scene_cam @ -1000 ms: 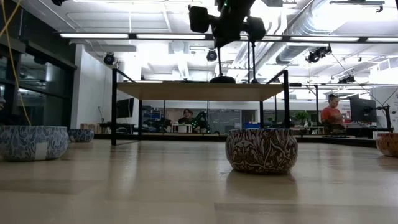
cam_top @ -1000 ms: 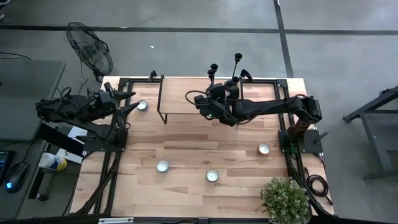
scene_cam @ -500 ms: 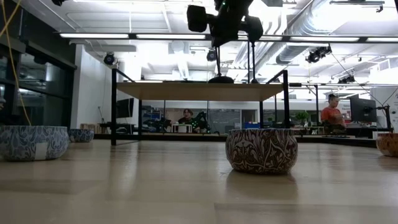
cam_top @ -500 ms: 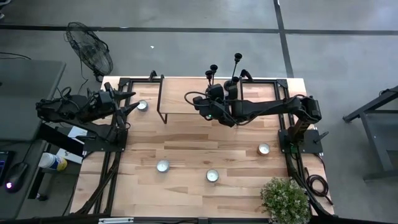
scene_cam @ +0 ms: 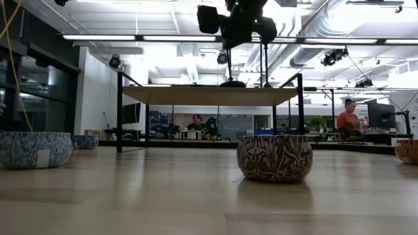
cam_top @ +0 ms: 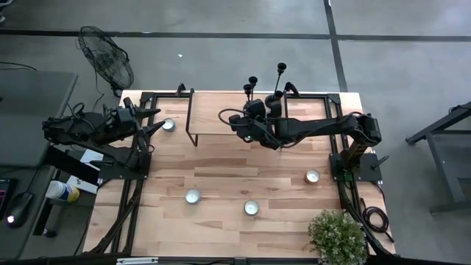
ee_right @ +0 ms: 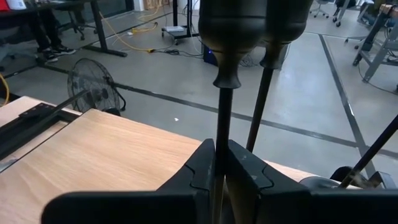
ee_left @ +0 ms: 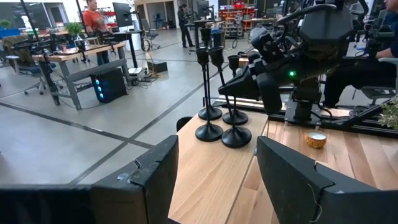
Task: Pick & Place candle stick holders
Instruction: Put the black candle holder on the shelf and align it with the left black candle holder, then move the yellow scented candle to the middle of the table
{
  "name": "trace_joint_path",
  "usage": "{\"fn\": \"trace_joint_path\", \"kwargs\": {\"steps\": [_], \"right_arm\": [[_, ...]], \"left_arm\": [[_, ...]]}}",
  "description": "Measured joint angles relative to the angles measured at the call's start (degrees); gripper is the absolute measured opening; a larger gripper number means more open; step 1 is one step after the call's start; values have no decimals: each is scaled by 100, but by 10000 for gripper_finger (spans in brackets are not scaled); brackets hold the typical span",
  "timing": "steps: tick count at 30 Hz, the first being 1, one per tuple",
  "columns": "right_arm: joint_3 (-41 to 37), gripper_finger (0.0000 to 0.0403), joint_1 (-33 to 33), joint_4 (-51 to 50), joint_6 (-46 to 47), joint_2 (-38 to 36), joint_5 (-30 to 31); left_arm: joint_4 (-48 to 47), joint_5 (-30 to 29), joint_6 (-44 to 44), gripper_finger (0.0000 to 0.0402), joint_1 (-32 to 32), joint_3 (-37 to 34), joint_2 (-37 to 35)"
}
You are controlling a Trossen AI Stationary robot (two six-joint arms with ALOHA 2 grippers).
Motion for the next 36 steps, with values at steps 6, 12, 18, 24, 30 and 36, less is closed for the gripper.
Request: {"fn": "trace_joint_path", "kwargs": {"steps": [6,12,18,24,30,36], "right_arm": [[4,17,4,-135,-30,-7,-11],[-17,47,2,-269,-38,12,-165],[-15,97,-40,-592,263,-61,-392],[-15,129,-42,-743,220,-177,-515],[-13,134,-42,-840,203,-311,-804],[-11,135,-42,-1191,207,-511,-1050]], "left_arm": [[-2,-1,0,211,0,0,0],[-46,-1,-2,211,-1,2,0],[-46,-5,-1,211,0,2,2],[-47,-8,0,211,-1,4,2],[-46,-8,0,211,0,3,2],[-47,-15,0,211,0,4,2]]}}
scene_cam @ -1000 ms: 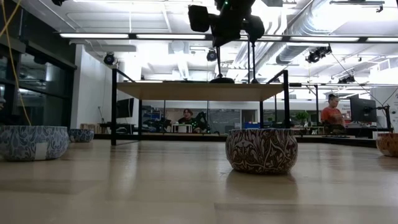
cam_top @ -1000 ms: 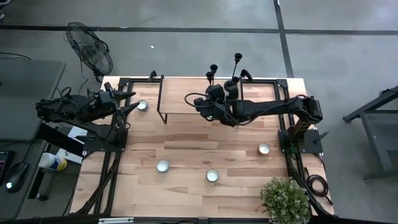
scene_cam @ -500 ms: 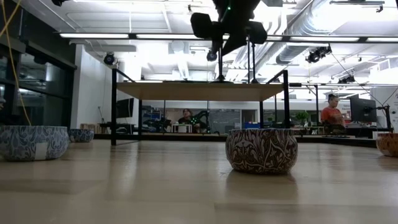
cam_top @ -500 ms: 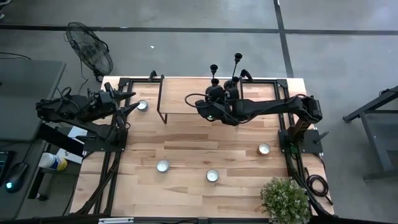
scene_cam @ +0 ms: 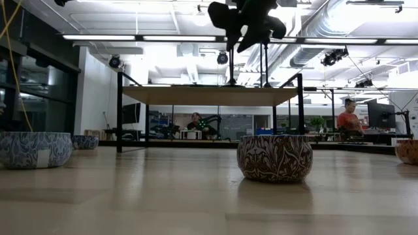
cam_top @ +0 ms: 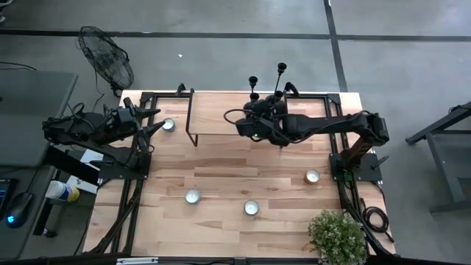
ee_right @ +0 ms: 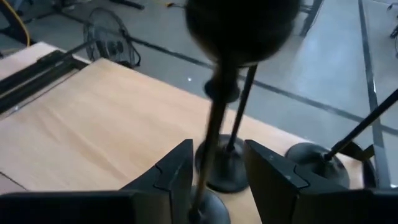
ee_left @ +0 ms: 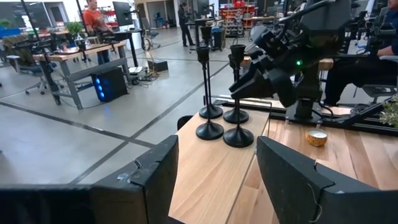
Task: Pick & Place candle stick holders
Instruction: Move the yellow scented candle to the middle of the table
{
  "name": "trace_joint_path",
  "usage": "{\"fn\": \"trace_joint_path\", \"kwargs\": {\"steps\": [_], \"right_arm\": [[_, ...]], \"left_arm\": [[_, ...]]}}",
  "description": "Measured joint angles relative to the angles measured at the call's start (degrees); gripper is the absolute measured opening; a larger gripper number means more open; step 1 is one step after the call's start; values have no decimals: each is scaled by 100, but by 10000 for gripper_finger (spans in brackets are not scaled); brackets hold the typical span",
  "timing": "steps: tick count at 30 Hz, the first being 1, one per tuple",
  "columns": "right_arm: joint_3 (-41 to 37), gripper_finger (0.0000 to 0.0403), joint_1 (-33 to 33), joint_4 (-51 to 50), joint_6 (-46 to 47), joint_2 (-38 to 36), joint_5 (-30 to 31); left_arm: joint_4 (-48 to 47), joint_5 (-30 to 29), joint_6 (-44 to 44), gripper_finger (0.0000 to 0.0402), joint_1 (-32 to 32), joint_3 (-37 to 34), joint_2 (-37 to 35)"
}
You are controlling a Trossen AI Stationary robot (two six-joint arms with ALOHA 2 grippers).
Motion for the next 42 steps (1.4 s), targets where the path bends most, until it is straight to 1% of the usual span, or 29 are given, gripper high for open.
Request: {"fn": "trace_joint_path", "kwargs": {"steps": [3,7,9,19,24,28,39,42], "right_arm": [[0,135,0,-156,-6,-105,-194],[0,135,0,-313,-135,-216,-649],[0,135,0,-424,-111,-270,-769],[1,135,0,-989,-88,-700,-813],[9,135,0,-1199,-89,-888,-1100],[9,135,1,-1311,-91,-939,-1505],[9,135,7,-1371,-123,-940,-2982],[9,135,7,-1373,-88,-940,-3301]], "left_arm": [[0,-1,0,211,0,1,0],[3,-6,0,211,-1,1,0],[-2,-7,0,211,0,1,0],[-1,-8,0,211,-1,-1,0],[-1,-10,0,211,0,0,0],[-1,-10,0,211,1,1,0],[1,-9,0,211,-1,-1,0],[-1,-8,0,211,-1,1,0]]}}
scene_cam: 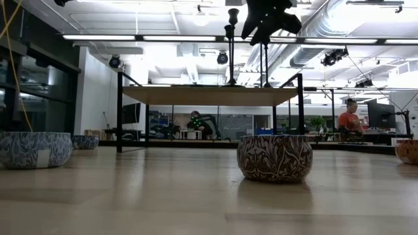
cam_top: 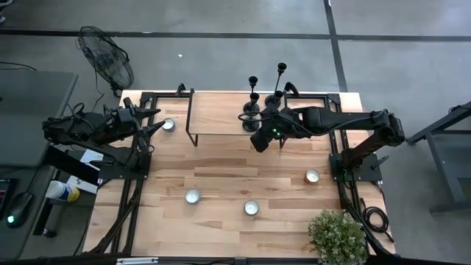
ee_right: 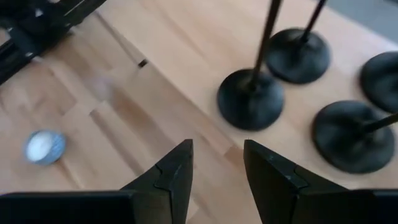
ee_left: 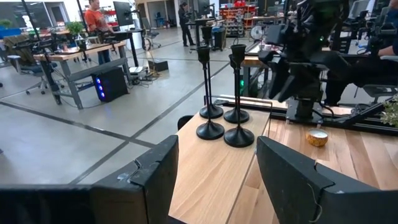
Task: Pick & Place candle stick holders
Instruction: Move the yellow scented candle to the middle of the table
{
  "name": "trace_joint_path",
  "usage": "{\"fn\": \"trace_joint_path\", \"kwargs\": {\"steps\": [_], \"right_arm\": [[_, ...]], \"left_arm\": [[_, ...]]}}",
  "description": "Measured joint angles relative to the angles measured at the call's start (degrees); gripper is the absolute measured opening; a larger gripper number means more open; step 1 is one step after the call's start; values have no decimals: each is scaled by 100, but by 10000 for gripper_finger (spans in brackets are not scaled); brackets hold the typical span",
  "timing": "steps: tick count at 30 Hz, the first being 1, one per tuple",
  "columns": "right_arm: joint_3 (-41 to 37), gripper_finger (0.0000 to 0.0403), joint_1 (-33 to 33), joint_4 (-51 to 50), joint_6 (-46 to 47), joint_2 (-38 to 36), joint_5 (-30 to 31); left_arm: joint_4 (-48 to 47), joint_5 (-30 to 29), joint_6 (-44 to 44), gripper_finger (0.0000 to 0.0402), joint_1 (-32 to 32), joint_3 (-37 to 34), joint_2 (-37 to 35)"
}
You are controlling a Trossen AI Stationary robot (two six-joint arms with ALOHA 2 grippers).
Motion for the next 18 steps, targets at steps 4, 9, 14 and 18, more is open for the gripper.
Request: {"fn": "trace_joint_path", "kwargs": {"steps": [4,9,14,18], "right_arm": [[0,135,0,-19,17,-2,-353],[0,135,22,-350,153,-2,-862],[0,135,212,-905,151,-2,-1044],[0,135,439,-1367,277,-2,-1073]], "left_arm": [[2,-2,-1,211,1,-1,0],[0,0,-2,211,0,-2,0],[2,-1,-2,211,1,-2,0],[2,-1,-1,211,0,-2,0]]}}
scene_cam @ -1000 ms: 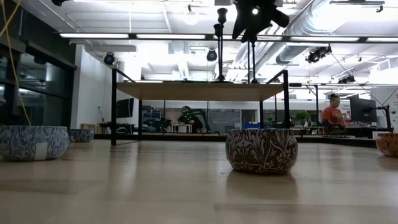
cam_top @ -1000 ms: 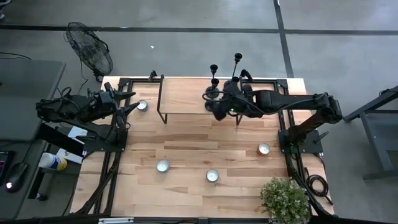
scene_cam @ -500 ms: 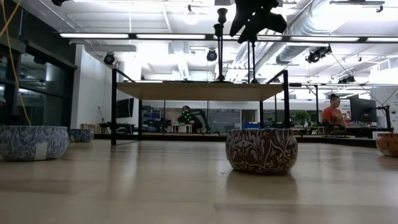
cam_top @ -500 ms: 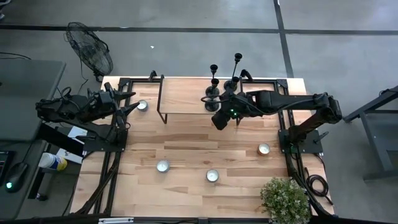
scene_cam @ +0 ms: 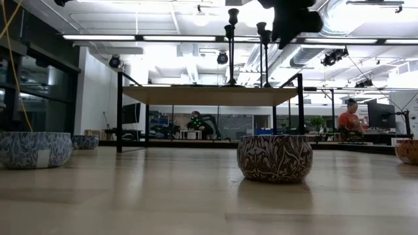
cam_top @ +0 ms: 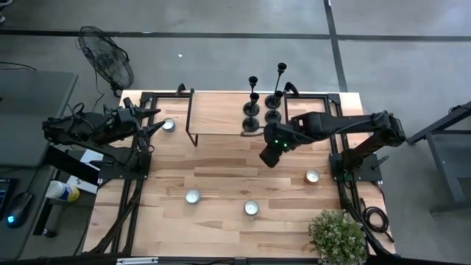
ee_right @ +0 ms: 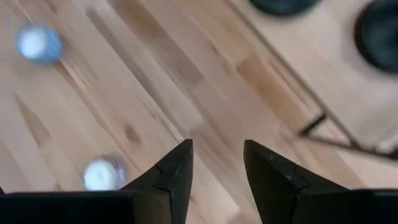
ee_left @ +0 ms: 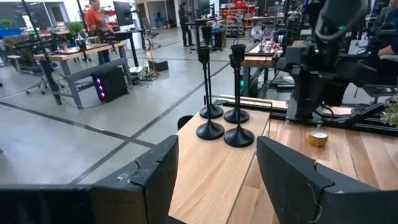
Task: Pick & Place candle stick holders
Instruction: Move the yellow scented candle to the middle of the table
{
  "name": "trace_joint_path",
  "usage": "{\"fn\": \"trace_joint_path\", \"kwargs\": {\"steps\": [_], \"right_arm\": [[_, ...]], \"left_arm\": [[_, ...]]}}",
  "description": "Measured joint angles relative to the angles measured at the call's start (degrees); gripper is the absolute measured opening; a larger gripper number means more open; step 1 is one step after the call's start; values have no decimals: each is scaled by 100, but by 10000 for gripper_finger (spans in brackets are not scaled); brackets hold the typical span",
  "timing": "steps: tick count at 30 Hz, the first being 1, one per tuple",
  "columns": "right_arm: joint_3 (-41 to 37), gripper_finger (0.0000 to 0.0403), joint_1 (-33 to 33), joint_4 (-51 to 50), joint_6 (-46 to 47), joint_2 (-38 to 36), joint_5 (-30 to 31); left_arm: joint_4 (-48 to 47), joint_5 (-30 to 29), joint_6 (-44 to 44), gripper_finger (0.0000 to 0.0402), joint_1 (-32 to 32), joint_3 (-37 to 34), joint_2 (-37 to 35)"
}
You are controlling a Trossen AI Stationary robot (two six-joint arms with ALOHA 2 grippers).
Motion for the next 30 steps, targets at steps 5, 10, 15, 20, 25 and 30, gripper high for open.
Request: {"fn": "trace_joint_path", "kwargs": {"steps": [5,10,15,20,25,30], "right_arm": [[0,135,251,-731,817,0,25],[0,135,479,-1586,2034,0,213],[-2,135,658,-2314,3051,0,308],[-101,135,876,-2415,3670,-5,322],[-941,135,1089,-1925,4132,-7,9],[-1848,135,1213,-1282,4495,-2,-487]], "left_arm": [[0,1,-1,211,1,0,0],[0,1,-1,211,2,0,0],[0,5,-1,211,0,0,0],[0,92,-3,211,2,0,0],[0,102,-6,211,1,0,-2],[2,117,-11,211,1,-1,-2]]}}
